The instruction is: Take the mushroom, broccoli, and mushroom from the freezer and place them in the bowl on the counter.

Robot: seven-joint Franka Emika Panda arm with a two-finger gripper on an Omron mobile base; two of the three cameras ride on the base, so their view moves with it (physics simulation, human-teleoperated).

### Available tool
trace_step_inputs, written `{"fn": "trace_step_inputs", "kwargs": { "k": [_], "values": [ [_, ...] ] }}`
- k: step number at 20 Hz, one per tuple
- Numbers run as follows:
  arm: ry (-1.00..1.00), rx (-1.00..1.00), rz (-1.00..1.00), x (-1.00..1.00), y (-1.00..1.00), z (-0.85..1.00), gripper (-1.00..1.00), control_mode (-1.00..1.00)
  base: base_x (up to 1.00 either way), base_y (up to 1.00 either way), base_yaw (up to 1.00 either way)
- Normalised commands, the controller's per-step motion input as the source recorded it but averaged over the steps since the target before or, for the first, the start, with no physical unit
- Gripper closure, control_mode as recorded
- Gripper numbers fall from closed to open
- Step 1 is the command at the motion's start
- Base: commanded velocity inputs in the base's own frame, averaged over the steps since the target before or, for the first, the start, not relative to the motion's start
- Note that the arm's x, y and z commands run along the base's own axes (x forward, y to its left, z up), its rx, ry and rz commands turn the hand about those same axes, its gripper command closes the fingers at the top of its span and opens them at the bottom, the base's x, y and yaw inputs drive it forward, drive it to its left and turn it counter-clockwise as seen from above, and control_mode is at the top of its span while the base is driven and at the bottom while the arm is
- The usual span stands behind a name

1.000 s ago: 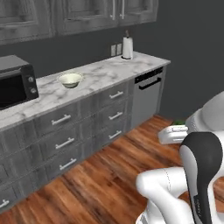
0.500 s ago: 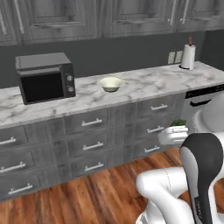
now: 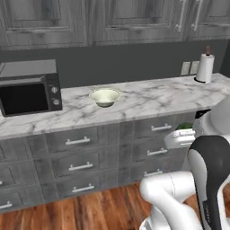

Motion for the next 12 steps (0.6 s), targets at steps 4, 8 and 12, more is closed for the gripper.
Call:
{"fn": "trace_step_inputs", "kwargs": {
  "k": [4,8,12],
  "values": [
    [0.00,0.00,0.00,0.00,0.00,0.00,1.00,1.00,0.68,-0.11,0.00],
    [0.00,0.00,0.00,0.00,0.00,0.00,1.00,1.00,0.75,0.27,-0.02],
    [0.00,0.00,0.00,0.00,0.00,0.00,1.00,1.00,0.78,0.34,-0.02]
  ]
}}
